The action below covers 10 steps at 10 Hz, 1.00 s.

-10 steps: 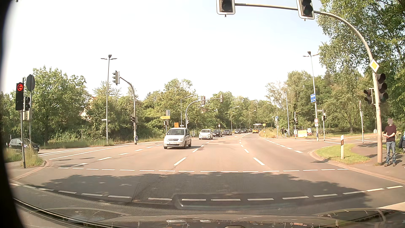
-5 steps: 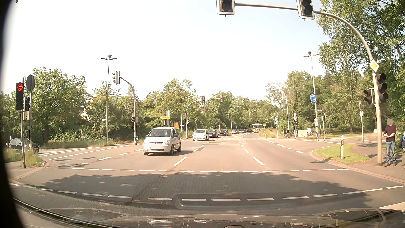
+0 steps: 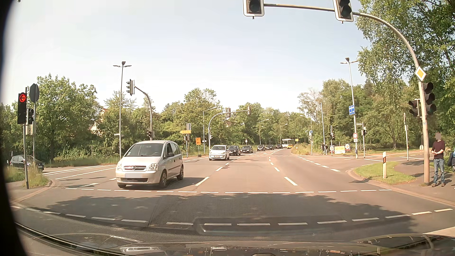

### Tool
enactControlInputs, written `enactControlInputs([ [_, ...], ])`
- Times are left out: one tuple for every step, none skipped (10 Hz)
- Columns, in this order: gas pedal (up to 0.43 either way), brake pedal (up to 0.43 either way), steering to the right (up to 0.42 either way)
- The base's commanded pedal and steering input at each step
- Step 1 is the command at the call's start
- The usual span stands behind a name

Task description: Follow the waypoints while adhering to traffic rules and regulations

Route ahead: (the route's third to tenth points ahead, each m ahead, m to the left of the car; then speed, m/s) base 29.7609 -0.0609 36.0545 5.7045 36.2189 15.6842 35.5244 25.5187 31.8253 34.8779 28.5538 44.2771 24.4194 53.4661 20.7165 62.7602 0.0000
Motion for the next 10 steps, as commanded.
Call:
enactControlInputs([
  [0.0,0.226,-0.003],
  [0.0,0.226,-0.003],
  [0.0,0.226,-0.003],
  [0.0,0.226,-0.003],
  [0.0,0.226,-0.003],
  [0.0,0.226,-0.003],
  [0.0,0.226,-0.003],
  [0.0,0.226,-0.003],
  [0.0,0.226,-0.003],
  [0.0,0.226,-0.003],
])
